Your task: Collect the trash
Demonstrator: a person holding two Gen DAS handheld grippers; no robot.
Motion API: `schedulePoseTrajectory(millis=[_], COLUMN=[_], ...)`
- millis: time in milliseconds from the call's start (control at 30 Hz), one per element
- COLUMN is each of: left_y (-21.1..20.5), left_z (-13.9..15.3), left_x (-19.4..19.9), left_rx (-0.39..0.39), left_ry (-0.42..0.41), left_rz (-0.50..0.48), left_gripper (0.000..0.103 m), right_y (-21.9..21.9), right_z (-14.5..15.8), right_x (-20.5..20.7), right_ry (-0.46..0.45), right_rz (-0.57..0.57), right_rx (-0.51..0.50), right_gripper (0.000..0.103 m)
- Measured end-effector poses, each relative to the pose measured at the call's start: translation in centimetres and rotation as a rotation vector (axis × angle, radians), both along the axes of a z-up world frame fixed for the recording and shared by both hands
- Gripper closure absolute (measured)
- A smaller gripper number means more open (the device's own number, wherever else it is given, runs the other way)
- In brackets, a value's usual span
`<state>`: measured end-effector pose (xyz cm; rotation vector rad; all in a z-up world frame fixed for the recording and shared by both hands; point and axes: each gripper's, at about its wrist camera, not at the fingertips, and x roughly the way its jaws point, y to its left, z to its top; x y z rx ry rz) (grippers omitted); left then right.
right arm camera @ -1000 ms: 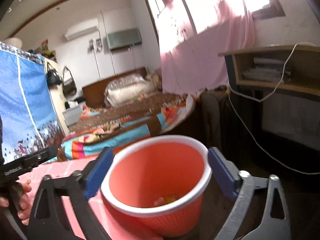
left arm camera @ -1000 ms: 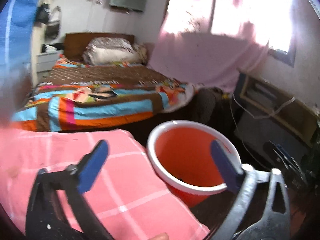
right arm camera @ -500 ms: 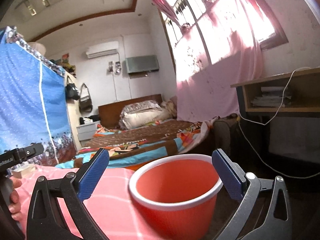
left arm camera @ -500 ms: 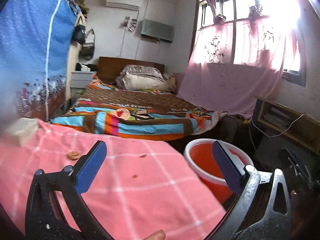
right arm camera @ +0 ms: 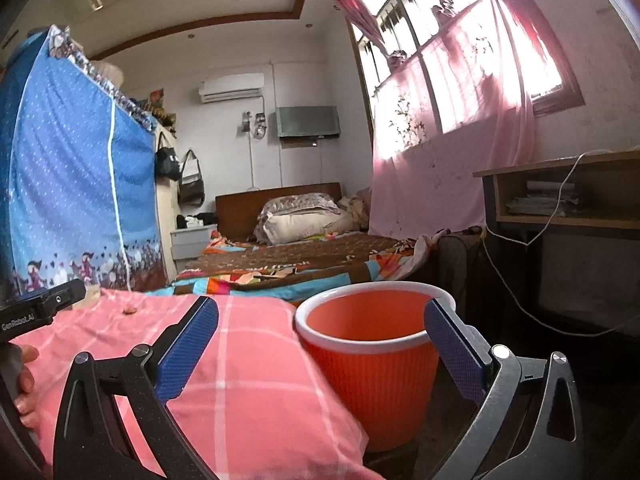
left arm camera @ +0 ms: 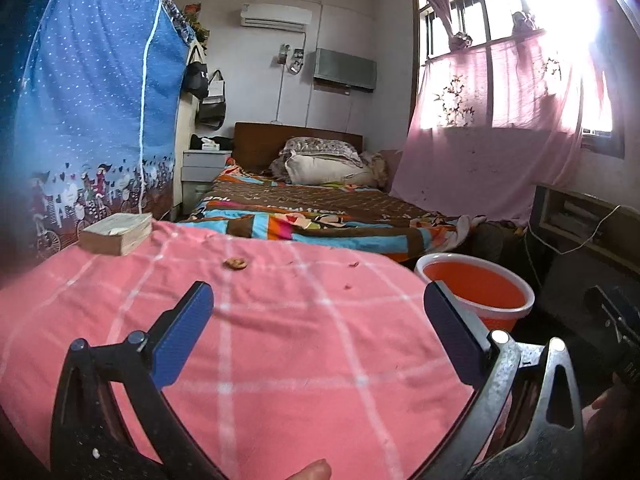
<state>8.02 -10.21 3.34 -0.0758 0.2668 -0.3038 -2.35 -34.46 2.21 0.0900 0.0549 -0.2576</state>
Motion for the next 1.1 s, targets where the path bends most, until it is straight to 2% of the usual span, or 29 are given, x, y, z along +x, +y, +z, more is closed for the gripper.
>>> schedulePoseTrajectory(millis=[300, 1100], left_y=[0.9, 0.8], left_z=[-1.3, -1.3], left_x=[-0.9, -1.0], left_rx=[0.024, 0.028], left_ry=[-0.002, -0.006], left_rz=[0.023, 0.017], left_gripper=[0.0, 0.0], right_y=[0.4, 0.6], right_z=[-0.7, -1.3], right_x=[0.0, 0.1], right_ry=[0.025, 0.041], right_rz=[0.013, 0.017], right_rx=[-0.027, -0.024], right_gripper=[0.0, 0.0])
